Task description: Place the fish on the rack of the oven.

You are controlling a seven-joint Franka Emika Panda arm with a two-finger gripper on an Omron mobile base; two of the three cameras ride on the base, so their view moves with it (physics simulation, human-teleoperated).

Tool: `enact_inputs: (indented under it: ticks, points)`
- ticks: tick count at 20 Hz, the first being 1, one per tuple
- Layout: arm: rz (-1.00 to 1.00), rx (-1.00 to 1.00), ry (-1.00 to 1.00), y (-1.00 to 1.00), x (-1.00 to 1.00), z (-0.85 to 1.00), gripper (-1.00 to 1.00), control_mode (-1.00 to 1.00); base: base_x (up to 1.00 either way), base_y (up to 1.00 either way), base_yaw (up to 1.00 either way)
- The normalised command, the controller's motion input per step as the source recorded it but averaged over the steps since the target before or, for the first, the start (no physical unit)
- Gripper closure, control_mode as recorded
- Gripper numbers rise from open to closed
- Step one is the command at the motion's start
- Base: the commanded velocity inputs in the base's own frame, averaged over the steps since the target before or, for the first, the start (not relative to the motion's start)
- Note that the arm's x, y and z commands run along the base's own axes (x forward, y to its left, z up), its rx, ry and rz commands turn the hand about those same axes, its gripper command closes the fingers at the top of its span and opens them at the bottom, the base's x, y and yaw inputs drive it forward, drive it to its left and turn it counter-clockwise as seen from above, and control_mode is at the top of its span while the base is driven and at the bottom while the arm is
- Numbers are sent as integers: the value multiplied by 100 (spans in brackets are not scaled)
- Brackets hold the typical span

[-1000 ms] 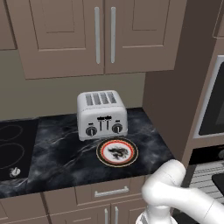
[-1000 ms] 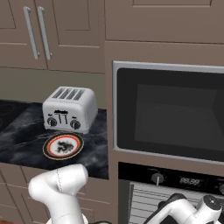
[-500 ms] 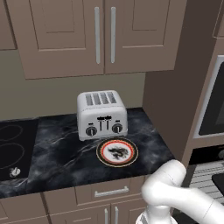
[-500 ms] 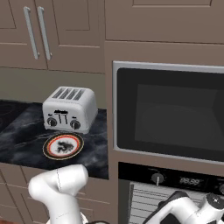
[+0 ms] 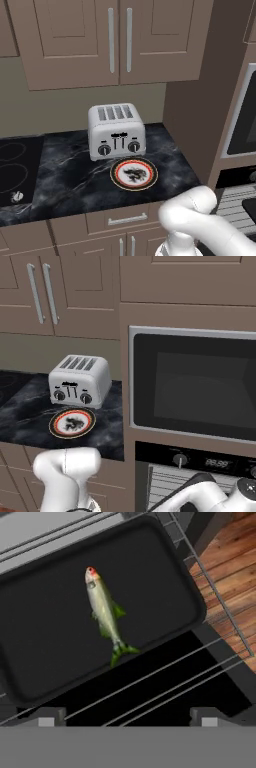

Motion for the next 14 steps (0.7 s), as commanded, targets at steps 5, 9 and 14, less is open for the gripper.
enact_inputs:
  ticks: [5,9,14]
  points:
    - [0,-28,-5,98,-79,72,-100,-100,0,0,0]
    - [0,-30,0,93,-50,99,-100,-100,0,0,0]
    - [0,-22,1,83,-28,99,-100,-100,0,0,0]
